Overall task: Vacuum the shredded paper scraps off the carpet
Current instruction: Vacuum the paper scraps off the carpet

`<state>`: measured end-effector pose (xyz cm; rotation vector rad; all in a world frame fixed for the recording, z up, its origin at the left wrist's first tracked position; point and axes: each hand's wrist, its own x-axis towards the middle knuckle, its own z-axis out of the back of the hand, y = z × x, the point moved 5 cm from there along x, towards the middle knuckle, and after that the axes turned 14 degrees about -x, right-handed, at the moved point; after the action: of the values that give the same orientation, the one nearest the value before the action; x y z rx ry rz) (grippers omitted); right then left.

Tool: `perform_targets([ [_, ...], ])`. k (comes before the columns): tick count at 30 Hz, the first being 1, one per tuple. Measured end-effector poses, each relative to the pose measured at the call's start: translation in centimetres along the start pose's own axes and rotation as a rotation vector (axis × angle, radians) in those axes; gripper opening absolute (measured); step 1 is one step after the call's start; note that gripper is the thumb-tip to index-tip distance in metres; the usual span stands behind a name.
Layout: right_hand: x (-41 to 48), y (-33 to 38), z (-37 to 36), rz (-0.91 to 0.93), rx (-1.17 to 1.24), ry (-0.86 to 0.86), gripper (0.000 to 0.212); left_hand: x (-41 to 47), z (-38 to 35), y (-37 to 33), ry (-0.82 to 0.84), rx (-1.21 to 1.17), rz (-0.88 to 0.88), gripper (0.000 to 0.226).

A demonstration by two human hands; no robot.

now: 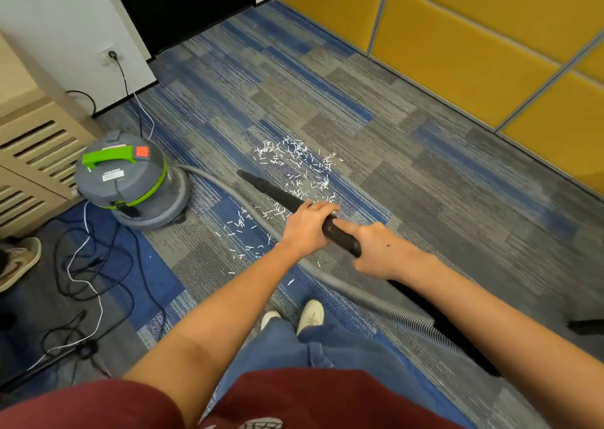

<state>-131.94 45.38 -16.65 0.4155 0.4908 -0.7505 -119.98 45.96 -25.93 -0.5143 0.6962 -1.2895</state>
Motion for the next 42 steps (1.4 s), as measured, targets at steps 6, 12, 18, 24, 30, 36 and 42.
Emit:
perform_targets([
  [6, 1.4, 0.5, 5.8, 0.081, -0.155, 0.001, 0.061, 0.8, 4.9, -1.5, -0.233, 0.026, 0.014, 0.029],
  [12, 3.1, 4.6, 11.1, 0.003, -0.609, -0.103, 0.040, 0.4, 8.4, -0.6, -0.396, -0.082, 0.096, 0.028],
  [18, 5.2, 8.5, 12.1, -0.005, -0.759, -0.277, 0.033, -0.5, 10.2, 2.0, -0.394, -0.144, 0.190, 0.039],
  [24, 7.2, 10.7, 12.5, -0.033, -0.877, -0.313, 0.026, 0.4, 11.4, 5.2, -0.215, -0.403, 0.143, 0.042],
  [30, 8.4, 13.6, 13.5, 0.150, -0.874, -0.807, 0.029, 2.5, 16.6, 6.3, -0.391, -0.520, 0.175, 0.037],
  [36, 8.5, 11.9, 12.4, 0.472, -0.478, -1.242, 0.015, 3.5, 18.6, 7.6, -0.387, -0.477, 0.138, 0.034],
  [42, 12.3, 7.3, 13.7, 0.035, -0.011, -0.919, 0.056, 5.4, 20.4, 8.3, -0.410, -0.494, 0.136, 0.042],
])
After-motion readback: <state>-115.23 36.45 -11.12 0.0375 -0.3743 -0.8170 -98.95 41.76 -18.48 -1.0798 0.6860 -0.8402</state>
